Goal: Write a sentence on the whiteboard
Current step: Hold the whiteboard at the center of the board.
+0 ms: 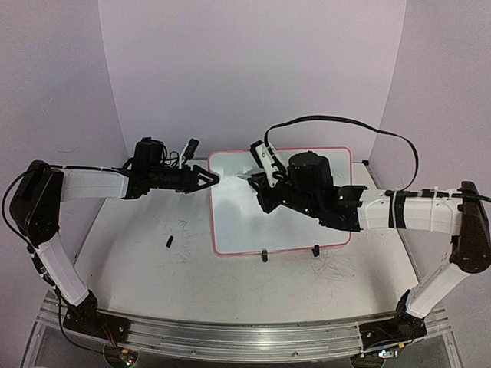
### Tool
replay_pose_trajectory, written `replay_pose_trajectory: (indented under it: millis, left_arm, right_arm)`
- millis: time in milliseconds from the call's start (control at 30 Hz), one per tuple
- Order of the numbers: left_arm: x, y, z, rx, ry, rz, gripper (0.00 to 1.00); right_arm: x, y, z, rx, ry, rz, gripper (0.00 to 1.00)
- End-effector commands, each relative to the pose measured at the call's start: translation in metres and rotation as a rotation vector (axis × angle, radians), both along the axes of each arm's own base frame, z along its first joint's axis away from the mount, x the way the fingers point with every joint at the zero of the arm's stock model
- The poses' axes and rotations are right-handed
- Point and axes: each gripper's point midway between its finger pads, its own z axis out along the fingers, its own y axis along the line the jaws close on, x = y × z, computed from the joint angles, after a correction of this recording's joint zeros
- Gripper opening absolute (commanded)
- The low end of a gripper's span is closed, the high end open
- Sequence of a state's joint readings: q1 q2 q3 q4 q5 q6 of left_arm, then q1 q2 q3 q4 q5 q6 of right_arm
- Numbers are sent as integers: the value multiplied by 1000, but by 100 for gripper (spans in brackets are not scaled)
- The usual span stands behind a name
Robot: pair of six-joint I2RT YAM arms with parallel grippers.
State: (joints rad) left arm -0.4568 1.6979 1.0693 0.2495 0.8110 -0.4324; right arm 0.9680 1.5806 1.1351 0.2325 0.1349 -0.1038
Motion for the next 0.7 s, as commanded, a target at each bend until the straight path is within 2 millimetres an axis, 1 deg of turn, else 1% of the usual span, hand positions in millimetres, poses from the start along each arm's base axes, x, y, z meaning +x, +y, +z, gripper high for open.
replay_pose_trajectory:
  millis: [0,167,267,400,533,667]
  left_arm:
    - [-7,6,19,-37,-100,-15,62]
    - [-8,5,20,-48,-109,-25,52]
    - [-7,4,22,-51,-121,-35,48]
    - [-6,1,19,-52,-121,-52,36]
    - [-6,1,16,-51,-123,-63,34]
    - [-6,0,15,-51,-124,-69,27]
  right_arm:
    - [-12,23,21,49,-44,85,0]
    - [-19,40,10,24,-43,116,0]
    - [-17,44,7,14,-47,91,0]
    - [-16,50,1,1,-47,85,0]
    - [-16,55,-3,-9,-48,88,0]
    - [-15,65,-10,-21,-48,93,0]
